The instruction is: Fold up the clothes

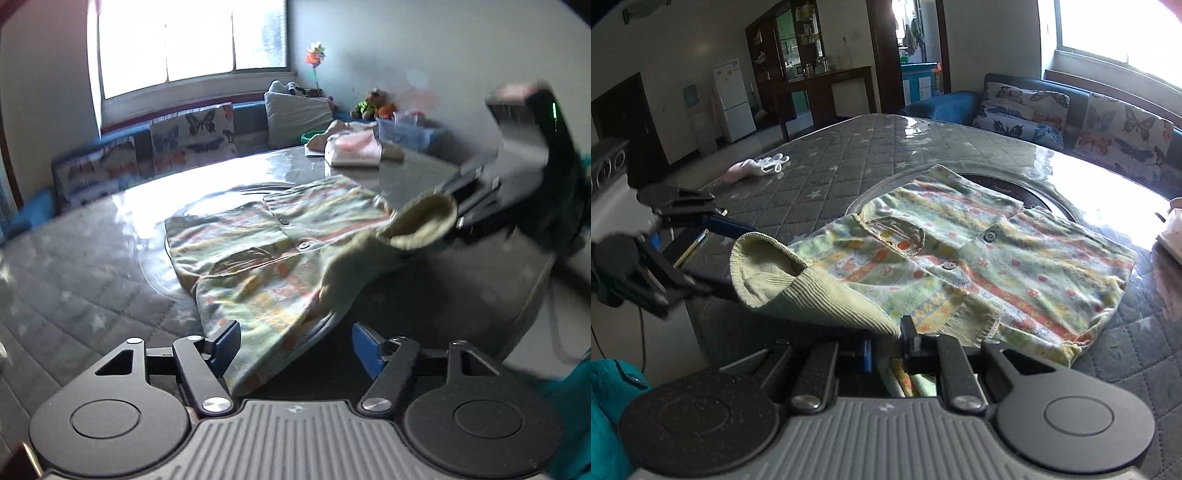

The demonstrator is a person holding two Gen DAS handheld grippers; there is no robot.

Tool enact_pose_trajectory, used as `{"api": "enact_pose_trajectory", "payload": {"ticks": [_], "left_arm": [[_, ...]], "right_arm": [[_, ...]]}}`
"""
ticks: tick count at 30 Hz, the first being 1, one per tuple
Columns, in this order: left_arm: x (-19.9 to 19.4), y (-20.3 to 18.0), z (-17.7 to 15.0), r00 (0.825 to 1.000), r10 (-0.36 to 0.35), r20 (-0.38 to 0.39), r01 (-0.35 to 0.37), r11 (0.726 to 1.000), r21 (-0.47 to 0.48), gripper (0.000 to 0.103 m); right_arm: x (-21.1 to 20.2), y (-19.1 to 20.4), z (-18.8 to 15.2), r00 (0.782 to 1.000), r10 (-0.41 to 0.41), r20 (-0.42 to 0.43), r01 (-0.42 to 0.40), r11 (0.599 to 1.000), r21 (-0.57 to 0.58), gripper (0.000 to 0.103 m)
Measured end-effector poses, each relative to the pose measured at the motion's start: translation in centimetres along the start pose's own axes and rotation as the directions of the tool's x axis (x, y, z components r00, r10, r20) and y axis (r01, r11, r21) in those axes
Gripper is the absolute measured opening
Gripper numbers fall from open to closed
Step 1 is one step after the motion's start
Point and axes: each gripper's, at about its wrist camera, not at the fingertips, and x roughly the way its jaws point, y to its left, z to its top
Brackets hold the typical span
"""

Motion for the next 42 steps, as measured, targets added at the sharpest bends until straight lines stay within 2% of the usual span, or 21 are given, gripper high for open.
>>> {"api": "enact_pose_trajectory", "payload": {"ticks": [4,6,9,13,16,23,27,30,33,36,42], "left_arm": [[1.8,-1.0,-0.5,0.996,0.087,-0.005,-0.086,0.988,0.125,0.069],[2.6,-1.4,-0.8,0.993,0.116,-0.005,-0.114,0.977,0.181,0.065],[3.2,-1.6,-1.3,0.992,0.127,0.001,-0.123,0.962,0.245,0.045],[3.4,-1.2,-1.4,0.994,0.112,0.004,-0.109,0.961,0.254,0.016],[2.7,-0.8,-1.1,0.996,0.088,0.019,-0.09,0.964,0.251,0.008],[-0.3,-1.4,-0.7,0.999,0.025,0.023,-0.03,0.956,0.293,0.007],[-3.2,-2.2,-0.6,0.999,-0.054,-0.006,0.053,0.952,0.302,0.007],[-5.9,-2.8,-0.5,0.99,-0.134,-0.04,0.139,0.951,0.277,0.007],[-7.8,-3.0,-0.1,0.981,-0.188,-0.045,0.194,0.95,0.244,0.007],[-8.1,-2.8,0.5,0.978,-0.205,-0.038,0.208,0.953,0.218,0.007],[-6.0,-1.2,2.4,0.98,-0.2,-0.01,0.198,0.964,0.177,0.007]], "right_arm": [[-0.2,0.1,0.1,1.0,-0.007,0.003,0.007,1.0,0.003,0.013],[-0.3,0.1,0.2,1.0,-0.013,0.006,0.012,1.0,0.003,0.013],[-0.3,0.1,0.2,1.0,-0.02,0.011,0.02,1.0,0.006,0.013],[-0.3,0.5,-0.1,0.999,-0.046,0.025,0.047,0.999,-0.02,0.013],[-0.5,1.0,-0.5,0.998,-0.057,0.036,0.059,0.997,-0.043,0.011],[-2.8,2.3,-1.2,0.998,-0.036,0.044,0.04,0.995,-0.089,0.01],[-5.6,4.0,-1.8,1.0,0.005,0.014,-0.003,0.994,-0.106,0.01],[-7.6,5.3,-2.3,0.999,0.035,-0.01,-0.036,0.992,-0.117,0.01],[-9.5,6.5,-2.6,0.998,0.063,-0.026,-0.065,0.991,-0.116,0.009],[-10.6,7.0,-2.4,0.997,0.059,-0.04,-0.064,0.989,-0.134,0.009],[-9.8,4.9,-0.3,0.999,0.036,-0.022,-0.039,0.993,-0.116,0.009]]}}
